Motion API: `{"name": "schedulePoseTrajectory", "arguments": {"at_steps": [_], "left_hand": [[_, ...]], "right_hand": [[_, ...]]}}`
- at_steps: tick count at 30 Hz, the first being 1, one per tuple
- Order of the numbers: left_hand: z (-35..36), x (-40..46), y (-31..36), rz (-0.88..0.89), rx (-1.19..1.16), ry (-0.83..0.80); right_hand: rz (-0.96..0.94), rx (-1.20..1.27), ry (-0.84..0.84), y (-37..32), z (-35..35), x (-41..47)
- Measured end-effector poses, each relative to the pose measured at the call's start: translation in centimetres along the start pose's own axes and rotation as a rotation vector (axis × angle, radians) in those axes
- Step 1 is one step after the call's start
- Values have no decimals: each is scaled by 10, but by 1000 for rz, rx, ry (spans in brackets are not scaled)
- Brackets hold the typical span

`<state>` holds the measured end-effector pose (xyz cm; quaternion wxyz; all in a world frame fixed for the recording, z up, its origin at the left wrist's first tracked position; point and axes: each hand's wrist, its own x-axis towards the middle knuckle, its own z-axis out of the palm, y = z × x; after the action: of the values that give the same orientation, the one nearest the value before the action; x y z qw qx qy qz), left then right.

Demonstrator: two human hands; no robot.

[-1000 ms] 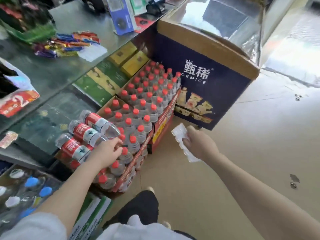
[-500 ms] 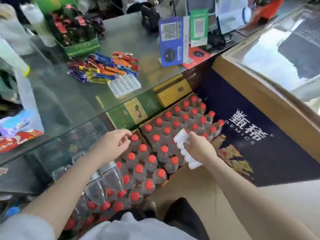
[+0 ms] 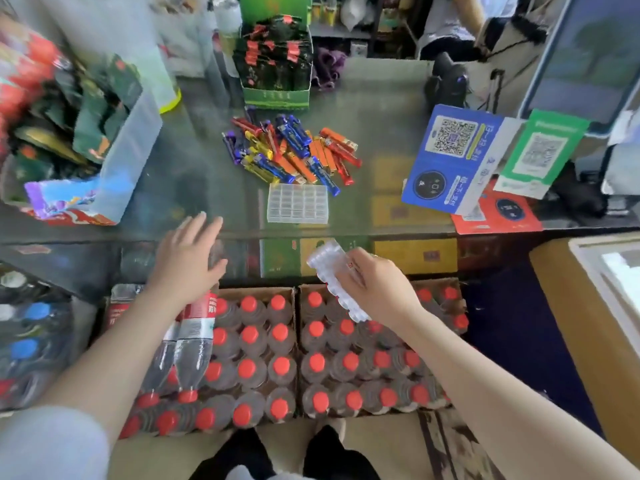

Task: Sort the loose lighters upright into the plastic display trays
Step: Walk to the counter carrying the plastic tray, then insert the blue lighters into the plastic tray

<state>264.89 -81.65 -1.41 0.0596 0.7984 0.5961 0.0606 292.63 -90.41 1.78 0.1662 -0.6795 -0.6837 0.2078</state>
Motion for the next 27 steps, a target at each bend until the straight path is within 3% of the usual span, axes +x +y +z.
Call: {"name": "schedulePoseTrajectory", "arguments": {"at_steps": [6,12,15,21,24,27], "left_hand": [[-1,-1,-13,-51,-11,-77],[-25,7,-40,-156,-549,-33],[-30,6,-64,-143,-618,3],[-35,8,-98,-9,-645,-37],[-30,12,-104,69,-570,-80],[-28,18,-107,111,-545,-92]], "right_hand": [[-369,75,157,-55,-5,35],[-586,-243,325,-104,29,74],[-637,-432,317,-119,61,90],[-503,-537,191,-140,111,110],[-391,-411,126,-139,111,108],[-192,-253,177,-124,94,101]]}}
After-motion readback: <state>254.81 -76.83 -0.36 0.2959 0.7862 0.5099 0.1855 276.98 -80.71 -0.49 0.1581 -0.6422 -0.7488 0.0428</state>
